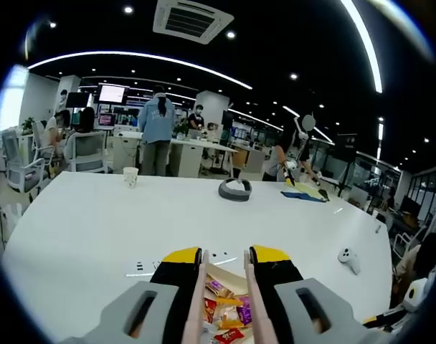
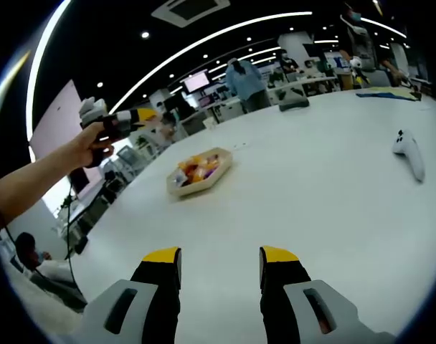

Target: Place the target food into the container with the food tongs after gripping and lifting it, then release it inside without dropping or visibly crushing the food.

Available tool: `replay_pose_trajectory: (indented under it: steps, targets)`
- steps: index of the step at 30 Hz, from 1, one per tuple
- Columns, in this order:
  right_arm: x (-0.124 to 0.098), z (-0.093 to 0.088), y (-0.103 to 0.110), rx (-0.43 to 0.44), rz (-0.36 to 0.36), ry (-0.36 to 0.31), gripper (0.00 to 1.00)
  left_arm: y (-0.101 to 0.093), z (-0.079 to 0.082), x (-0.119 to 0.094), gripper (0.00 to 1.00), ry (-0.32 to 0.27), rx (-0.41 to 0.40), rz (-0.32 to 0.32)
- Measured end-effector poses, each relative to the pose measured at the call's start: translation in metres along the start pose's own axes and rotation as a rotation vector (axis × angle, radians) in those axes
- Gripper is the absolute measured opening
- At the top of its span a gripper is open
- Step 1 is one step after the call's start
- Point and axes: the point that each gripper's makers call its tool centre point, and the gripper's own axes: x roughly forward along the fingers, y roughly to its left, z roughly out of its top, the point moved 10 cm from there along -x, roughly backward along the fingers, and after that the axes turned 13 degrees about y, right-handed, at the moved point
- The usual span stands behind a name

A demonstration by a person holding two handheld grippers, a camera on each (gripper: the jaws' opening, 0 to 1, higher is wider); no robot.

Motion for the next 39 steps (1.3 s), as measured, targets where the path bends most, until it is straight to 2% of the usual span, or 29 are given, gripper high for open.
replay_pose_trajectory:
  steps: [12,18,24,32,33,34,36,39]
  targets:
    - [0.004,0.001,0.010,-0.004,0.033,-0.008,0.45,0.011,-0.009,-0.021,0.26,-0.003,-0.030,0.023]
    - [0.001,-0.002,0.009,0.008,0.031,-0.021,0.45,0.012,-0.013,-0.026,0.26,-0.002,-0.046,0.005]
    - [-0.002,0.000,0.012,0.025,0.040,-0.046,0.47,0.007,-0.021,-0.032,0.26,0.027,-0.085,-0.061]
    - [-0.001,0.001,0.020,0.014,0.057,-0.066,0.48,0.004,-0.025,-0.050,0.26,0.007,-0.069,-0.162]
    - [-0.002,0.003,0.020,0.019,0.057,-0.069,0.48,0.003,-0.026,-0.053,0.26,0.004,-0.064,-0.168]
    - [-0.004,0.011,0.021,0.051,0.083,-0.098,0.48,0.003,-0.027,-0.056,0.26,0.002,-0.045,-0.175]
    - [-0.010,0.023,0.023,0.009,0.102,-0.142,0.49,0.001,-0.034,-0.063,0.25,-0.002,-0.025,-0.178]
    - [-0.015,0.034,0.024,0.016,0.127,-0.182,0.49,0.002,-0.042,-0.071,0.25,0.014,-0.024,-0.186]
